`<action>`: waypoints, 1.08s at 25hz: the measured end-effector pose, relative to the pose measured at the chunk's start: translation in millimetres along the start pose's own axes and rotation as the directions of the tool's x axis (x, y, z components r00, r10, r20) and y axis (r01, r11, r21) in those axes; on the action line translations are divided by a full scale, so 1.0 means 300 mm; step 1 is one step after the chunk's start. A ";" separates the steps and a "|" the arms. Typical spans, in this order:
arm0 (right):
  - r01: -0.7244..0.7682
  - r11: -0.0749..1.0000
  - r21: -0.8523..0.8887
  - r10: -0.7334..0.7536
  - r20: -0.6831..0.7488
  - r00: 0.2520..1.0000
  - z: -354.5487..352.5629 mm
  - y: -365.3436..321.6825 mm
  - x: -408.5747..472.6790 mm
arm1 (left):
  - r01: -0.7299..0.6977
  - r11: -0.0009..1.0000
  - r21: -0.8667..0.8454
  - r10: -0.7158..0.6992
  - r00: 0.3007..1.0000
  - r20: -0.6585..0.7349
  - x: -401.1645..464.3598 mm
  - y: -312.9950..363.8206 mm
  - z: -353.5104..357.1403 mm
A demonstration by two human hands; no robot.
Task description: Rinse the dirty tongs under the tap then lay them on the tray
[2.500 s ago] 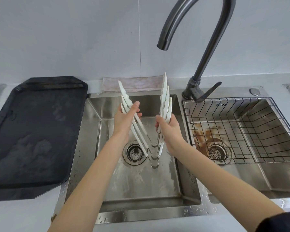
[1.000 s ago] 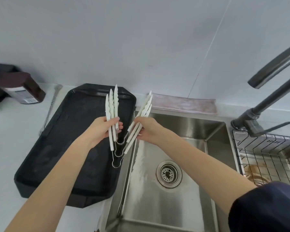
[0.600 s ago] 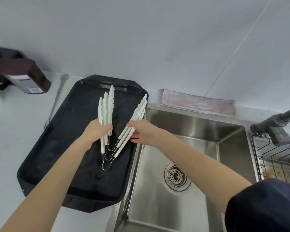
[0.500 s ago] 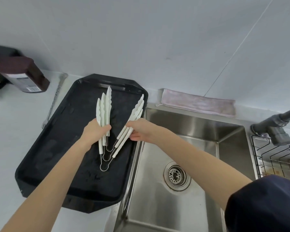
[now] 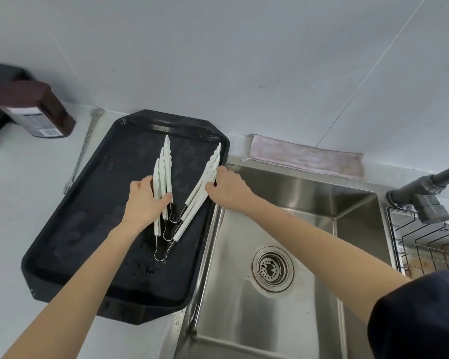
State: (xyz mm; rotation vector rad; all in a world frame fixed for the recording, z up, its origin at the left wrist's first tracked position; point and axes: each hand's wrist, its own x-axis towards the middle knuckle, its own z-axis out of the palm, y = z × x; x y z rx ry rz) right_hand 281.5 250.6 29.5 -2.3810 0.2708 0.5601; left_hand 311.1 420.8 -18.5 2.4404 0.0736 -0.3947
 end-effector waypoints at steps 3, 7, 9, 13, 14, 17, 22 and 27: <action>0.223 0.908 -0.354 -0.265 -0.073 0.962 0.066 0.068 -0.013 | -0.139 0.975 0.172 0.148 0.988 -0.038 -0.023 -0.012 0.018; 0.316 0.808 -0.497 -0.352 0.023 0.936 0.123 0.130 0.008 | -0.250 0.935 0.251 0.251 0.968 0.027 -0.040 -0.034 0.045; 0.309 0.794 -0.523 -0.352 0.018 0.936 0.124 0.148 0.034 | -0.261 0.939 0.223 0.254 0.965 0.058 -0.029 -0.035 0.052; 0.306 0.771 -0.558 -0.369 0.000 0.930 0.091 0.164 0.092 | -0.278 0.934 0.223 0.271 0.961 0.061 0.009 -0.018 0.055; 0.307 0.769 -0.560 -0.372 -0.001 0.928 0.083 0.168 0.107 | -0.279 0.932 0.232 0.272 0.960 0.062 0.023 -0.013 0.056; 0.306 0.766 -0.565 -0.366 0.007 0.930 0.065 0.169 0.126 | -0.275 0.929 0.249 0.268 0.961 0.063 0.054 0.001 0.053; 0.304 0.775 -0.554 -0.351 0.022 0.936 0.052 0.161 0.132 | -0.261 0.927 0.269 0.247 0.965 0.086 0.084 0.017 0.039; 0.285 0.813 -0.509 -0.355 -0.045 0.934 0.023 0.150 0.089 | -0.216 0.917 0.335 0.208 0.976 0.061 0.061 0.061 0.029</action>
